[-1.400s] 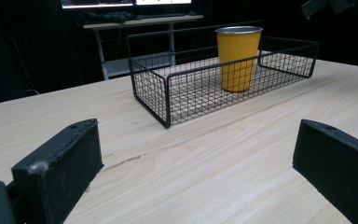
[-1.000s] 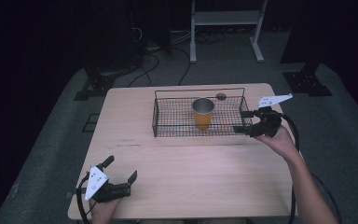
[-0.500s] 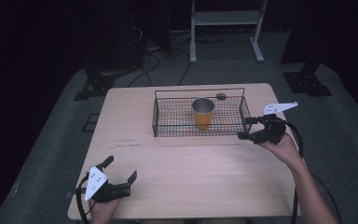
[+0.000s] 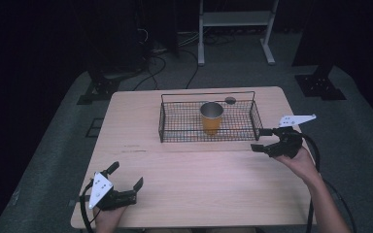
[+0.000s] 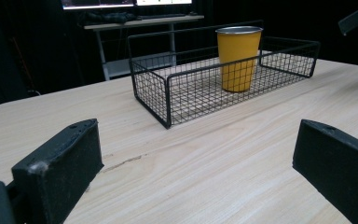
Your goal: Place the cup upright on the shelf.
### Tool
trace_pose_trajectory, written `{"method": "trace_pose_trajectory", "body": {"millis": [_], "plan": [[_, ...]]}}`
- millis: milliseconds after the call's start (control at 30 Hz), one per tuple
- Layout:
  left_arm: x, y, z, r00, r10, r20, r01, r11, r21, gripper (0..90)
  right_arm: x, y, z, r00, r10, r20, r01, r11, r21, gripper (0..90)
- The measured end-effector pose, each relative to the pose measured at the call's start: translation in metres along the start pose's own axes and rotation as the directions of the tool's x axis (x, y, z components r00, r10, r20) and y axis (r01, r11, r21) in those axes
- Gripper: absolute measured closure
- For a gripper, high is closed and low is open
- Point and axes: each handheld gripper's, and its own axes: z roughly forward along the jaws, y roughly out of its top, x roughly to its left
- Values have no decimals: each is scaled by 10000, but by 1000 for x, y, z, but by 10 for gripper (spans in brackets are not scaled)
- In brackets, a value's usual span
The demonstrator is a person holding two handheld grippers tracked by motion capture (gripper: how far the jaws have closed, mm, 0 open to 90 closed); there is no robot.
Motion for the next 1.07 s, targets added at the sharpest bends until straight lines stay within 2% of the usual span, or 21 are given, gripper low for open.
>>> {"method": "trace_pose_trajectory", "body": {"millis": [1067], "plan": [[-1,0,-4,9999,71,-154,-70,10000,44,1,12,-40,-26,9995,283,111,-279,9990,-360,142]]}}
